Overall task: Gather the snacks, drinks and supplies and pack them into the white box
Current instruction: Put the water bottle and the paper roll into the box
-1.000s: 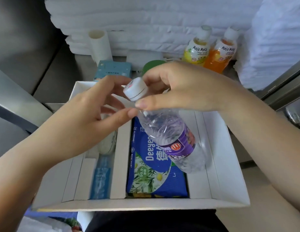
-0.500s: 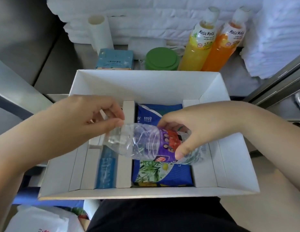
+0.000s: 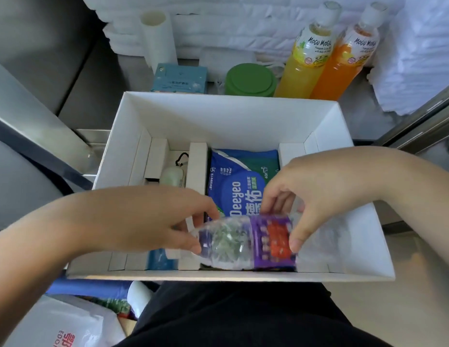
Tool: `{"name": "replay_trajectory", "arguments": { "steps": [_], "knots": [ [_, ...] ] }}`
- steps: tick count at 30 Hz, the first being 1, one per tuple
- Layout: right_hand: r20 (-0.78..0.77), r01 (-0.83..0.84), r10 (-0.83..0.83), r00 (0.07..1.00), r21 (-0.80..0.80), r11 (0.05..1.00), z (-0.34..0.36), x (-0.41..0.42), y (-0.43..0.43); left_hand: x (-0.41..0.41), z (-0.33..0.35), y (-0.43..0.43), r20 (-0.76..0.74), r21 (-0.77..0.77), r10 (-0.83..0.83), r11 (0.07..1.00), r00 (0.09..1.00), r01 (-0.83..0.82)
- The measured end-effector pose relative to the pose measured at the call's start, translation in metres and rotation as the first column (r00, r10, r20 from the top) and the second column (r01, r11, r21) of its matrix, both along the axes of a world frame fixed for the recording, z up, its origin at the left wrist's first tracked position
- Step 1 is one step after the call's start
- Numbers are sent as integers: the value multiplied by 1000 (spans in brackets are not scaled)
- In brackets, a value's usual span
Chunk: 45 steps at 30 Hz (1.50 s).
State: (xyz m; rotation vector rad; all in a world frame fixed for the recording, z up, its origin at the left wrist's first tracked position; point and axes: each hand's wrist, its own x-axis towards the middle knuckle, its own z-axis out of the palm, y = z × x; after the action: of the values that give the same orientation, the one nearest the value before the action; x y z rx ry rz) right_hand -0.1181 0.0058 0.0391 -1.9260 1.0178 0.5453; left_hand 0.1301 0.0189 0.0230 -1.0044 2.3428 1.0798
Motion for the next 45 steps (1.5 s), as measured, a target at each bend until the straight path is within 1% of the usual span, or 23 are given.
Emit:
{"name": "replay_trajectory", "arguments": {
  "steps": [2, 6, 9, 15, 17, 19, 21, 22, 23, 25, 27, 29, 30, 32, 33, 34, 36, 38, 40, 42, 44, 45],
  "knots": [
    [14, 6, -6, 1000, 32, 999, 0, -1, 0, -1, -5, -1, 50, -6, -34, 999, 998, 34],
    [17, 1, -1, 1000, 9, 1000, 3, -4, 1, -4, -11, -4, 117, -40, -68, 997, 991, 73],
    [-3, 12, -12, 1000, -3, 1000, 5, -6, 0, -6, -16, -5, 173, -34, -83, 995, 981, 90],
    [-37, 4, -3, 999, 30, 1000, 3, -3, 2, -4, -26, -8, 183, -18, -159, 986, 970, 165],
    [-38, -3, 4, 999, 39, 999, 2, -3, 1, -3, -30, -9, 189, -32, -162, 985, 969, 171],
    [-22, 5, -4, 1000, 57, 998, 1, -5, 0, -2, -31, -11, 212, -13, -166, 985, 963, 172],
    [11, 29, -30, 999, 93, 995, 0, -8, -1, 0, -25, -16, 170, 5, -181, 983, 969, 183],
    [25, 35, -38, 999, 105, 994, -1, -9, -2, 1, -18, -20, 128, -19, -157, 987, 979, 161],
    [35, 33, -37, 999, 109, 994, -1, -10, -3, 4, -8, -25, 71, -64, -108, 992, 992, 112],
    [53, 27, -32, 998, 95, 995, -2, -11, -5, 12, 11, -40, -63, -177, 35, 983, 997, -45],
    [85, 43, -47, 995, 54, 998, -1, -11, -10, 18, 26, -57, -180, -307, 143, 932, 973, -194],
    [150, 85, -82, 985, -13, 996, 3, -7, -16, 19, 34, -74, -295, -413, 210, 851, 932, -323],
    [202, 124, -110, 973, -57, 991, 6, -5, -20, 19, 35, -82, -365, -436, 243, 808, 899, -396],
    [332, 224, -163, 929, -154, 962, 17, 1, -29, 17, 33, -96, -514, -442, 306, 706, 802, -553],
    [395, 270, -171, 903, -211, 939, 23, 5, -34, 16, 31, -102, -570, -456, 315, 646, 758, -612],
    [452, 312, -167, 876, -269, 911, 29, 8, -41, 15, 29, -108, -605, -487, 307, 587, 735, -646],
    [563, 417, -174, 808, -338, 844, 37, 16, -56, 14, 26, -121, -626, -553, 282, 496, 727, -669],
    [635, 516, -178, 752, -398, 759, 40, 25, -74, 13, 24, -138, -590, -630, 292, 417, 753, -655],
    [647, 567, -164, 745, -483, 667, 40, 38, -95, 12, 21, -156, -539, -696, 329, 345, 776, -629],
    [649, 596, -168, 742, -523, 610, 37, 51, -115, 11, 20, -169, -500, -740, 362, 293, 786, -606],
    [638, 609, -173, 750, -565, 557, 33, 63, -134, 11, 17, -179, -446, -782, 396, 264, 802, -565],
    [633, 613, -173, 755, -586, 531, 29, 68, -142, 12, 15, -183, -419, -794, 415, 264, 807, -548]
  ]
}}
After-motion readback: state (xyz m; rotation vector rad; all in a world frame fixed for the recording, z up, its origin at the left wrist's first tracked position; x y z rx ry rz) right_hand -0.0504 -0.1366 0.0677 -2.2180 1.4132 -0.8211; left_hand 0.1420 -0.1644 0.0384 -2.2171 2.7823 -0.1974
